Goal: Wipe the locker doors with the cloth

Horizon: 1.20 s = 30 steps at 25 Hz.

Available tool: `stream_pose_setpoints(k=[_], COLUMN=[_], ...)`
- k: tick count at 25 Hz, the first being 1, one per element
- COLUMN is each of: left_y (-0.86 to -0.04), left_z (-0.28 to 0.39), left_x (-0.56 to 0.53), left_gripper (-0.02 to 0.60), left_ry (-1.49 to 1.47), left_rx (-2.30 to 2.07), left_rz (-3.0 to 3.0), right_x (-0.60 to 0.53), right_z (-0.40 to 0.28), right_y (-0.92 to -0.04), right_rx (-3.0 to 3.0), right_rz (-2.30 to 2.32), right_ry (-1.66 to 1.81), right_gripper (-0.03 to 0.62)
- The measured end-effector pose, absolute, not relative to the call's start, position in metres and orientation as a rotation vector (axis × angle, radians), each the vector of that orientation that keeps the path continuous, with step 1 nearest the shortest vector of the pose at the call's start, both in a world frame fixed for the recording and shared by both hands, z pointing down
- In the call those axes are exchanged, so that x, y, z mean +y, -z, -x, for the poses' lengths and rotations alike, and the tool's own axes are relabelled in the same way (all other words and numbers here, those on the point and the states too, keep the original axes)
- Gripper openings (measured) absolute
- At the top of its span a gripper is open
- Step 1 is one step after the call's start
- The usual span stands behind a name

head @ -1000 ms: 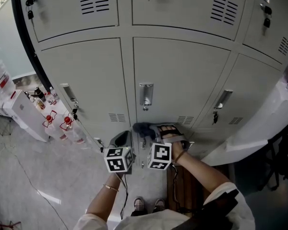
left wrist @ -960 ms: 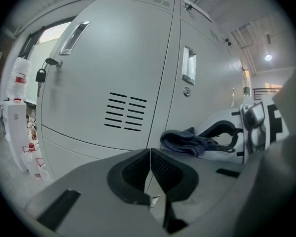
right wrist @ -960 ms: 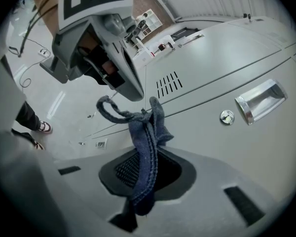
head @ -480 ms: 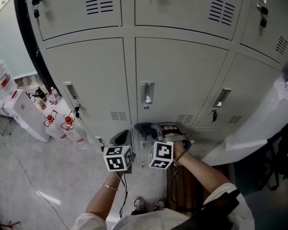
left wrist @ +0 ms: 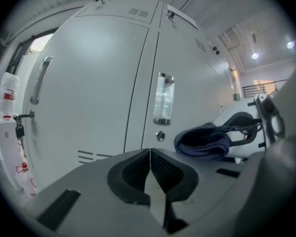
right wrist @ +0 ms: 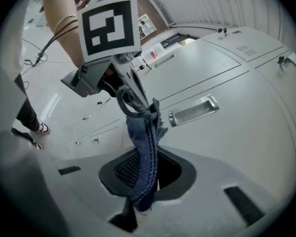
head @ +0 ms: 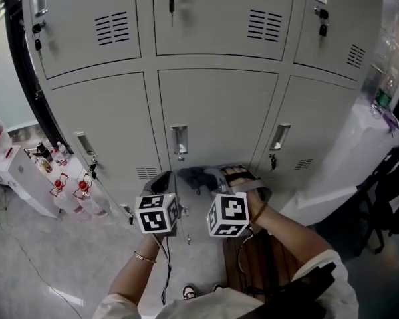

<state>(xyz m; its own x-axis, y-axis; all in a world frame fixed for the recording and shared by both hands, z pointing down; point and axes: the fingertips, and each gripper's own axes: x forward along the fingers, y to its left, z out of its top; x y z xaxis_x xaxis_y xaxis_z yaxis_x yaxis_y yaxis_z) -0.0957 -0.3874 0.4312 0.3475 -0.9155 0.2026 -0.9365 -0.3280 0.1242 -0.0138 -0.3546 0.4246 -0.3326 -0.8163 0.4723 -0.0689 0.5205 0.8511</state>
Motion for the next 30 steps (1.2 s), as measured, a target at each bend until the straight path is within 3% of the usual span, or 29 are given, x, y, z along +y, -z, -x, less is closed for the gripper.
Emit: stream_pose_setpoints(k=[19,30], left_y=[-0.220,-0.165], left_z=[0.025,0.026], left_x=[-0.396,-0.397], left_gripper=[0.009,0.009], left_ry=[0.097,0.158], left_rx=[-1.708,-1.779], left_rz=[-2.682,-2.713], right_x=[-0.372,-0.381], right_z=[-0.055,-0.054], right_y=[-0.201,-0.146], right_rx=[-1.561,-1.451], right_rz=[-1.020,-1.011], right_ry=[1.198,1.324], right_gripper=[0.042,0.042])
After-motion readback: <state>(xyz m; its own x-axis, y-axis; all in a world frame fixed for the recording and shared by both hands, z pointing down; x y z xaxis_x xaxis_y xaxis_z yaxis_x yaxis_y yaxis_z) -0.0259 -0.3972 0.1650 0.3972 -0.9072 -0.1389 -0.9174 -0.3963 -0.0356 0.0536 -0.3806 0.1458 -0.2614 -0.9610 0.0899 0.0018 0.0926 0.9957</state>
